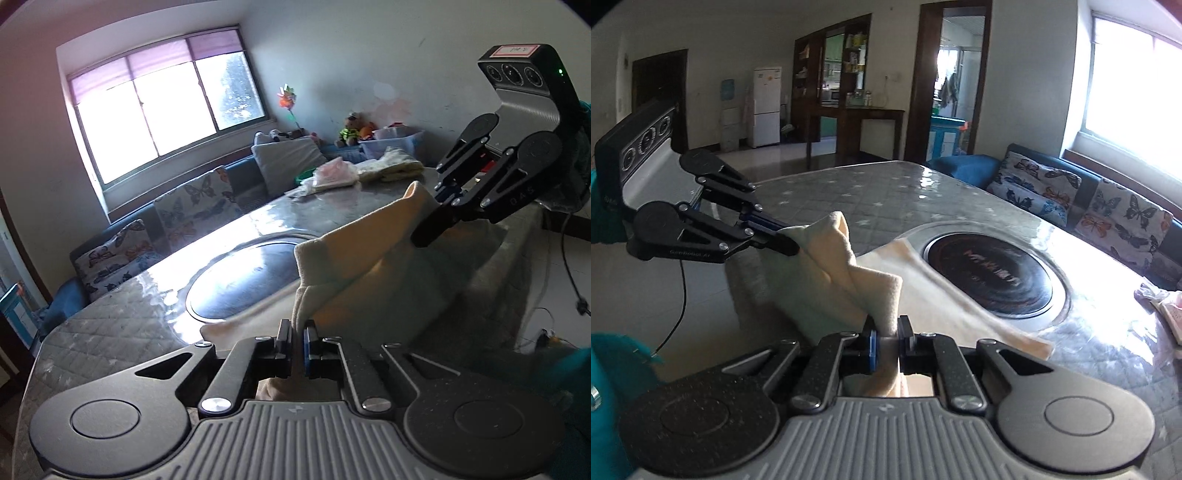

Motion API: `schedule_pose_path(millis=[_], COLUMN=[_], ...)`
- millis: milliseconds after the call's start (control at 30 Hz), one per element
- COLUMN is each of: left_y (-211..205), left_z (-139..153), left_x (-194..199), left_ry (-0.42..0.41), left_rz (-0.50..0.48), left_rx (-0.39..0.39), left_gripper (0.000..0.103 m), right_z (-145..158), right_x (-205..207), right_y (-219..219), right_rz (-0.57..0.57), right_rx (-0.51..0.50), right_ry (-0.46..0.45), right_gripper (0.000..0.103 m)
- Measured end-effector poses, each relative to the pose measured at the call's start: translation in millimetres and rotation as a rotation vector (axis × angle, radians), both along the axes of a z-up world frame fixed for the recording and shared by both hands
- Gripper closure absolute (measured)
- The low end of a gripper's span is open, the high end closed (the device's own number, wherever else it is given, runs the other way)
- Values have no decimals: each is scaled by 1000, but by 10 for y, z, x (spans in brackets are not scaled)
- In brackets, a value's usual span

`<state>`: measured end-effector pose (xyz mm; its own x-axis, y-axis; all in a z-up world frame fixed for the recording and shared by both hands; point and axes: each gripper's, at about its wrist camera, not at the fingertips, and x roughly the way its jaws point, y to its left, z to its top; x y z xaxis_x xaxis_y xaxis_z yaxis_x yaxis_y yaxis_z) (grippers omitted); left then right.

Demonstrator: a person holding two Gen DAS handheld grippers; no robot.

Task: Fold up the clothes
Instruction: 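Carry the held hem over the shirt body toward the collar with both grippers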

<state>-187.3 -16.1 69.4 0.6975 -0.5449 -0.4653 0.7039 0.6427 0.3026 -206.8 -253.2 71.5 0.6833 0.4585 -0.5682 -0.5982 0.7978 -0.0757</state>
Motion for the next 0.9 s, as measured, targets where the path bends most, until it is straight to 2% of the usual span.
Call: schedule_pose_path(millis=[300,500,600,667,733,900], left_y=[-255,-448,-497,-486,-458,-452], left_z=[-161,-555,-665,-690,-688,-657], left_x=[944,1488,1624,1668,1685,1719], left_ry=[8,58,94,108,112,132], left_rz=[88,207,247,271,291,324], left_rx=[39,82,80,72,60,47], left_gripper=[97,93,91,84,81,75], right_z=[-40,-465,-674,-770,-784,-698], right_x=[917,1555,1658,1677,1674,1584], right_y=[-25,42,56,39,-22,-173], right_rz=[-29,-131,-186,-226,-270,-375], right_rx=[-52,-54,-46,-31,-15,9], right_ry=[7,78,108,129,118,69], right_gripper=[94,92,89,86,78,77])
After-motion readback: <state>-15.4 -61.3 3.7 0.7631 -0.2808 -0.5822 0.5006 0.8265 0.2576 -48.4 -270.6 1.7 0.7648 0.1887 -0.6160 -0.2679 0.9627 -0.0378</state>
